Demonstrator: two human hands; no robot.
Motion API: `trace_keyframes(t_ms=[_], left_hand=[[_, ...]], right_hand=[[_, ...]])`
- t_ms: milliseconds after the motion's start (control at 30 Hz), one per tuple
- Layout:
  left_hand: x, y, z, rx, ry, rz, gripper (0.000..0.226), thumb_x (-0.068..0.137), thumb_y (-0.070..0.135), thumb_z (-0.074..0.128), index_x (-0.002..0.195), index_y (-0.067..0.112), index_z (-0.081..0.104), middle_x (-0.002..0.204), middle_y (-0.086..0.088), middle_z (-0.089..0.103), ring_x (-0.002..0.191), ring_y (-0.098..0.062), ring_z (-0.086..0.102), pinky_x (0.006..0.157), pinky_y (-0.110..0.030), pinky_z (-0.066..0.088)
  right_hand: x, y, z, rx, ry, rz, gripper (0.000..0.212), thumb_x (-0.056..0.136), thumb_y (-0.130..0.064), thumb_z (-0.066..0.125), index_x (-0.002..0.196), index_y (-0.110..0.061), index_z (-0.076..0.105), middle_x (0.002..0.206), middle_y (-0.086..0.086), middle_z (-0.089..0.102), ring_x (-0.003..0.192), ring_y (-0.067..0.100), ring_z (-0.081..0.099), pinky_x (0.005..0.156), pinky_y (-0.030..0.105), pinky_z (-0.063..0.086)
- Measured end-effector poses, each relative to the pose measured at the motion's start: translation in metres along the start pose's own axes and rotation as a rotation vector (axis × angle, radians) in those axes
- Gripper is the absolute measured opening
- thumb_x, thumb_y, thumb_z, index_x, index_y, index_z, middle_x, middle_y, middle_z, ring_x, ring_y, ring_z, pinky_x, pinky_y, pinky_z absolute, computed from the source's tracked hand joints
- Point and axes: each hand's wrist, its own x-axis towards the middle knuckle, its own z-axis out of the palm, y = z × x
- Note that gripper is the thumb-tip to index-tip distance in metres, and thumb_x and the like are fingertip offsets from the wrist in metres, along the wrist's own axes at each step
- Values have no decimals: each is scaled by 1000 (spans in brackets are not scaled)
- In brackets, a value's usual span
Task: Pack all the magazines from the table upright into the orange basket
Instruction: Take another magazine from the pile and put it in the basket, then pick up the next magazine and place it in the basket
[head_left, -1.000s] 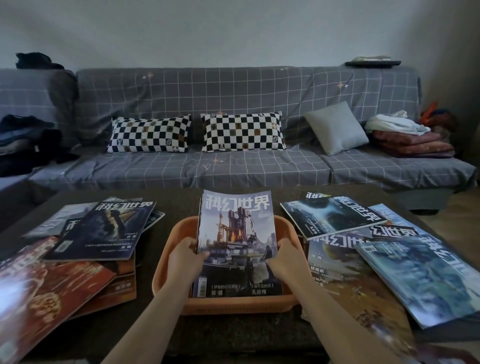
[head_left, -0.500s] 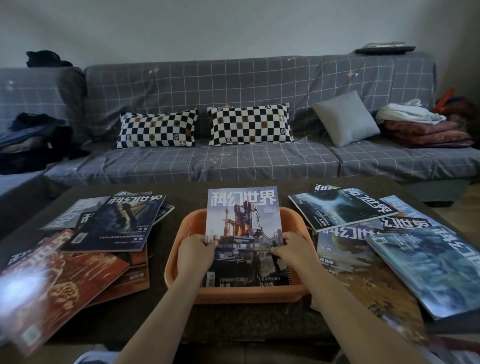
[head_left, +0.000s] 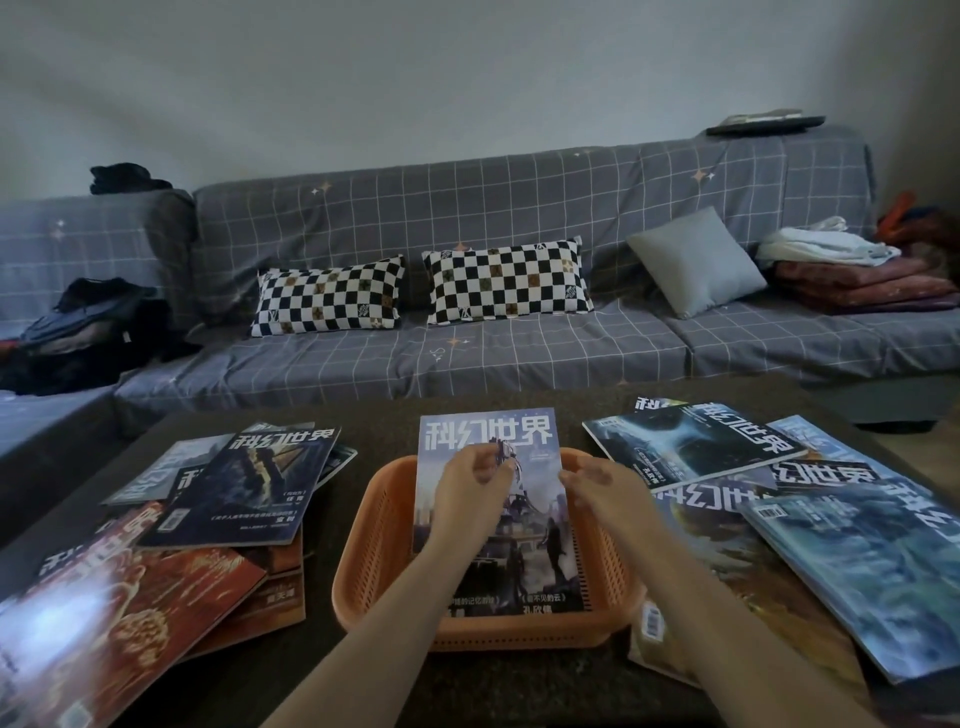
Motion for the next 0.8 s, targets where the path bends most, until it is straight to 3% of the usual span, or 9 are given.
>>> trace_keyframes(t_ms=[67, 167, 300, 400, 467, 533, 667, 800], left_hand=[[12, 20, 18, -21, -48, 9, 31, 95, 38, 55, 123, 25, 57, 102, 15, 57, 82, 5, 51, 61, -10, 32], [33, 43, 51, -78, -142, 65, 27, 95, 35, 55, 117, 22, 61, 102, 8, 64, 90, -3, 58, 64, -11, 36], [69, 68, 99, -76, -208, 118, 20, 94, 31, 57, 110, 21, 65, 96, 9, 63, 95, -9, 60, 63, -9, 35], [105, 77, 141, 1, -268, 108, 21, 93, 29, 57, 109, 17, 65, 99, 4, 64, 99, -15, 62, 65, -13, 40], [129, 79, 169, 98, -334, 78, 31, 94, 31, 57, 118, 13, 63, 115, -4, 66, 108, -21, 60, 86, -28, 49], [151, 79, 194, 242, -414, 52, 45, 96, 36, 54, 133, 10, 53, 134, -10, 57, 122, -24, 54, 102, -34, 42], [186, 73, 237, 443, -540, -9, 60, 100, 41, 43, 149, 9, 30, 155, -12, 33, 140, -28, 36, 113, -39, 30], [212, 63, 265, 630, -562, -31, 70, 97, 52, 41, 152, 11, 25, 158, -16, 24, 143, -35, 27, 117, -48, 23]], right_hand=[[6, -6, -16, -1, 77, 22, 26, 86, -33, 62, 111, -26, 61, 102, -7, 63, 95, 15, 61, 90, 38, 49], [22, -1, -47, 69, 218, 55, 16, 87, -26, 63, 102, -22, 65, 108, 6, 65, 88, 14, 59, 89, 35, 47], [49, 23, -88, 193, 370, 215, 48, 87, -21, 65, 130, -6, 51, 128, 14, 57, 111, 28, 55, 96, 41, 44], [70, 44, -114, 188, 462, 302, 50, 85, -23, 67, 127, -1, 52, 122, 17, 60, 103, 30, 57, 89, 35, 45], [84, 58, -127, 197, 489, 386, 51, 84, -25, 67, 125, 2, 52, 120, 20, 60, 101, 31, 57, 89, 37, 46], [98, 71, -137, 235, 477, 462, 47, 84, -28, 67, 117, 3, 55, 113, 22, 62, 100, 34, 61, 91, 44, 49], [118, 92, -145, 222, 506, 466, 35, 85, -27, 66, 92, 2, 47, 91, 21, 66, 82, 34, 67, 79, 51, 54], [125, 106, -145, 55, 543, 398, 48, 85, -28, 65, 121, 0, 47, 97, 15, 66, 87, 29, 65, 79, 44, 54]])
